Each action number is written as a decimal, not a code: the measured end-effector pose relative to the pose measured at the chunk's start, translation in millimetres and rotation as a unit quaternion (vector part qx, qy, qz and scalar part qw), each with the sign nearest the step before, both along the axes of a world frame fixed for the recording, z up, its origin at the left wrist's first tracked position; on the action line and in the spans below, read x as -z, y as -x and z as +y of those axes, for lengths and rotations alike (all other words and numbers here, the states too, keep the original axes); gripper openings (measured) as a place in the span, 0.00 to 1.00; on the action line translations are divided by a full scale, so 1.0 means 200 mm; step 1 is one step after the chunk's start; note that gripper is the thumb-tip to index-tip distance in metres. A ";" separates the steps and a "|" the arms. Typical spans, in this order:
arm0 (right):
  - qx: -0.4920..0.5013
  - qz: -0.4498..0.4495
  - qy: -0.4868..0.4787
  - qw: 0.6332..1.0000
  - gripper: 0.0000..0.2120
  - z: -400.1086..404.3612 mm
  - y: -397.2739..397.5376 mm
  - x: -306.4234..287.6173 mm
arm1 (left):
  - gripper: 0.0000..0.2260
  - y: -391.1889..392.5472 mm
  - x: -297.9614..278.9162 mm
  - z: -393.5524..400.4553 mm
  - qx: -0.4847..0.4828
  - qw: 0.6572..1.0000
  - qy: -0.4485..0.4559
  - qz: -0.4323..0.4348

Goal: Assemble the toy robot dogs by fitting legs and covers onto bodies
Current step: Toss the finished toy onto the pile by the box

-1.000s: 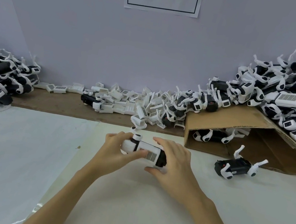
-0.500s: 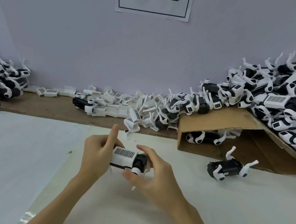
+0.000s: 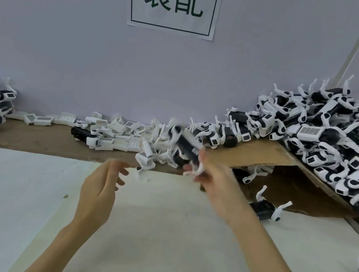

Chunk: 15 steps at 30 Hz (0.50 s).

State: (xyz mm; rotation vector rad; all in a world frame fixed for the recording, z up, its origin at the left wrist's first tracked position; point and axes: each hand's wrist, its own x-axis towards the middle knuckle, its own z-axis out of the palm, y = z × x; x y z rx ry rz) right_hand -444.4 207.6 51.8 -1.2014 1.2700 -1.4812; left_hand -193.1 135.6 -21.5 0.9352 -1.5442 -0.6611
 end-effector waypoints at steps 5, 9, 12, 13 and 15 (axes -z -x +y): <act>0.041 -0.153 0.050 0.986 0.46 -0.11 0.25 -0.32 | 0.21 0.01 0.02 -0.02 -0.019 0.998 -0.043 -0.040; 0.012 -0.149 0.007 0.989 0.33 -0.12 0.03 -0.07 | 0.13 0.02 0.06 -0.05 -0.035 0.988 -0.045 -0.143; 0.003 -0.026 -0.032 0.999 0.17 -0.08 -0.19 0.20 | 0.09 0.01 0.08 -0.06 -0.035 0.977 -0.044 -0.203; -0.006 -0.002 -0.045 0.999 0.14 -0.08 -0.26 0.27 | 0.09 0.01 0.09 -0.06 -0.040 0.975 -0.046 -0.215; -0.022 0.032 -0.057 0.998 0.12 -0.10 -0.39 0.34 | 0.08 0.00 0.09 -0.06 -0.053 0.970 -0.060 -0.228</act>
